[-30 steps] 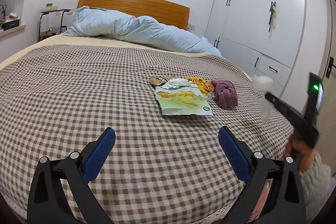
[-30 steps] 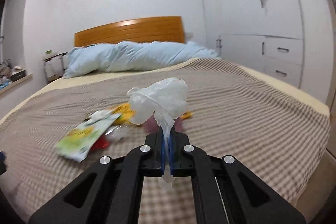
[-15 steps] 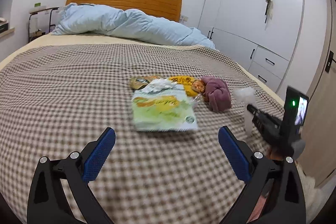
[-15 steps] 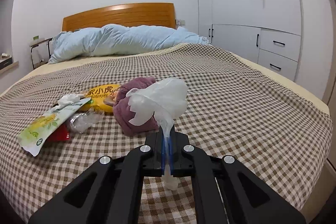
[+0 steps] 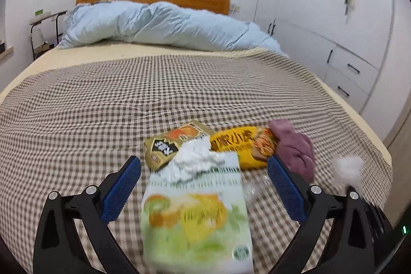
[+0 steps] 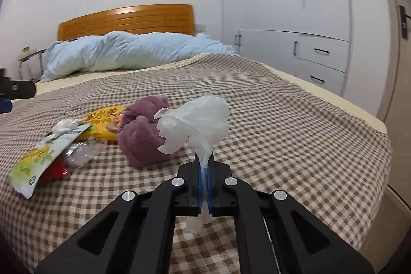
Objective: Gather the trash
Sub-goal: 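Grasp the crumpled white tissue with the left tool while the right tool holds the plastic, then carry the tissue and plastic bag with both tools over the trash bin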
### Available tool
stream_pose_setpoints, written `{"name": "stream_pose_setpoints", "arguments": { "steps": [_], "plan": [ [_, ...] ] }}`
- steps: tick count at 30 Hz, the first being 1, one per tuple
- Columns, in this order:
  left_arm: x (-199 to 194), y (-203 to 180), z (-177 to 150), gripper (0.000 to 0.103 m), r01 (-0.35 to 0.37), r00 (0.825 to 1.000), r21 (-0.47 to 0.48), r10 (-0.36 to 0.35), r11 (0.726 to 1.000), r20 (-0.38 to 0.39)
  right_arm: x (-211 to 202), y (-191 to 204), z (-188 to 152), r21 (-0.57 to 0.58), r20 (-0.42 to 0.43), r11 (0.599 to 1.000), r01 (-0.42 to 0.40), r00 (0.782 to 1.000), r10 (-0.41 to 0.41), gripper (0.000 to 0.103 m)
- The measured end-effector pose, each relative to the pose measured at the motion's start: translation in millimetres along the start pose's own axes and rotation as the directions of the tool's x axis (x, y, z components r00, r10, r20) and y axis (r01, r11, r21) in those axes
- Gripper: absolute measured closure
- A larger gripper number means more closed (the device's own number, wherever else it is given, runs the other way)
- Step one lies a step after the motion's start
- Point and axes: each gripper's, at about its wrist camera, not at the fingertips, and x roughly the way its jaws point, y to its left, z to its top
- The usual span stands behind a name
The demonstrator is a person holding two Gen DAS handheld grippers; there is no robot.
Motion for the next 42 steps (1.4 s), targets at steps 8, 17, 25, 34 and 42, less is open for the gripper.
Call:
{"name": "stream_pose_setpoints", "arguments": {
  "steps": [8,17,25,34,42],
  "plan": [
    [70.3,4.5,9.2,0.011,-0.073,0.988,-0.02,0.07,0.997,-0.136,-3.1,-5.1,2.4,0.025,0.023,0.999,0.045,0.999,-0.046,0.1],
    [99.1,13.4,-4.9,0.098,-0.053,0.968,-0.1,0.027,0.994,-0.248,-2.1,-2.5,3.5,0.016,0.024,0.999,0.031,0.999,-0.032,0.1],
    [45.7,19.8,-6.1,0.098,0.017,0.988,-0.112,-0.034,0.994,-0.15,-1.7,-2.9,3.3,0.017,0.024,0.999,0.03,0.999,-0.03,0.1],
    [-20.9,-0.3,-15.7,0.098,0.038,0.993,-0.049,-0.044,0.998,-0.11,-1.7,-2.5,4.3,0.024,0.026,0.999,0.038,0.999,-0.038,0.1],
    [-85.6,-13.1,-43.7,0.099,0.107,0.994,-0.025,-0.108,0.994,-0.023,-15.7,-1.8,1.3,0.012,0.097,1.0,-0.001,0.995,0.0,0.1]
  ]
}}
